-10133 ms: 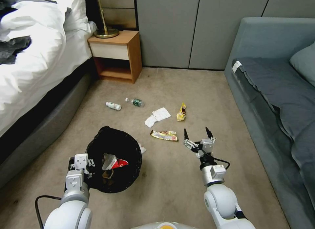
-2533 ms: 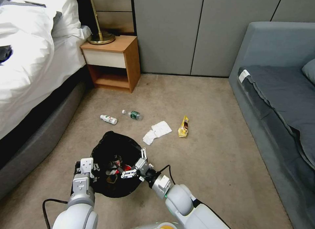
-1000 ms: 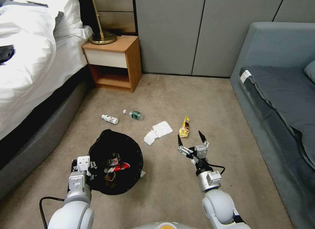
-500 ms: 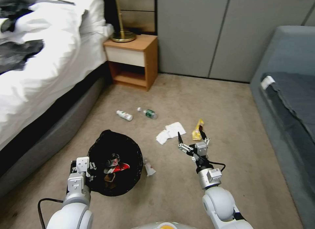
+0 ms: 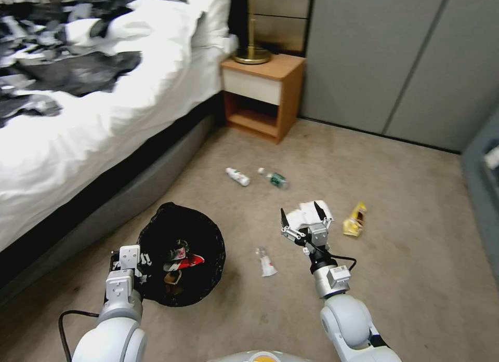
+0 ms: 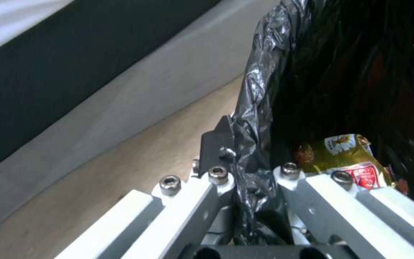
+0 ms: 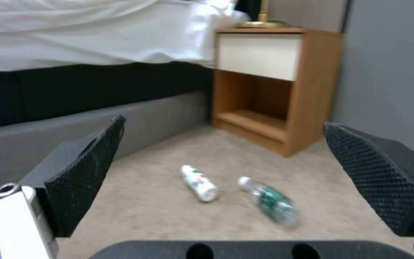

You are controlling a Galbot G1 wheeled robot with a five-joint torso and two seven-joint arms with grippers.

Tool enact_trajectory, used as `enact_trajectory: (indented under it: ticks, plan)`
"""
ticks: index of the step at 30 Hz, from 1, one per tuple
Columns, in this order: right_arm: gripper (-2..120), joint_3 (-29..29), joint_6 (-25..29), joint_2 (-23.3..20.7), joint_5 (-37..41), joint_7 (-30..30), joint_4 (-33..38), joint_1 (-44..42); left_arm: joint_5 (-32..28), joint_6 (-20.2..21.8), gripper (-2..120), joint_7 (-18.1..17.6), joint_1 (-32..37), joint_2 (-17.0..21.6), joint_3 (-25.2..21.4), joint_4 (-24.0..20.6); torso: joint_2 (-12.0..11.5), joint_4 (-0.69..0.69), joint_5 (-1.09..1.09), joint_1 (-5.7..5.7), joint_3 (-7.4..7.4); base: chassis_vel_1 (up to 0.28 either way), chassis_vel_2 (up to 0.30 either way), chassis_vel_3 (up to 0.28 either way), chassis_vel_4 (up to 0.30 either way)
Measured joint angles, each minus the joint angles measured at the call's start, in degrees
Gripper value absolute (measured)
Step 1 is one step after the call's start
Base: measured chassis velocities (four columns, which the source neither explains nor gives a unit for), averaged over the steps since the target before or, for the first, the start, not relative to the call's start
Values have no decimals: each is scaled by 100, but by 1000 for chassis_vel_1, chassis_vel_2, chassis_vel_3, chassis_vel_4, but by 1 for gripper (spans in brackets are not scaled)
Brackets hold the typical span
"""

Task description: Pick up the trash bin, then pick up the garbage from the floor and place it into the trash bin.

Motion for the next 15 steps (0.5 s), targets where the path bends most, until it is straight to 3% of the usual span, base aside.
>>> enact_trajectory:
  ticks: [11,15]
  plan:
    - [100,-99,-121,-14,-52,-21,-49,25,-25,-81,1,1,-5,4,0,39,0,-4,0,0,0,25,21,20,20]
    - [100,-231,-504,-109,-28,-23,-49,133,-25,-82,1,5,8,4,-8,39,0,-3,0,0,0,0,0,0,0]
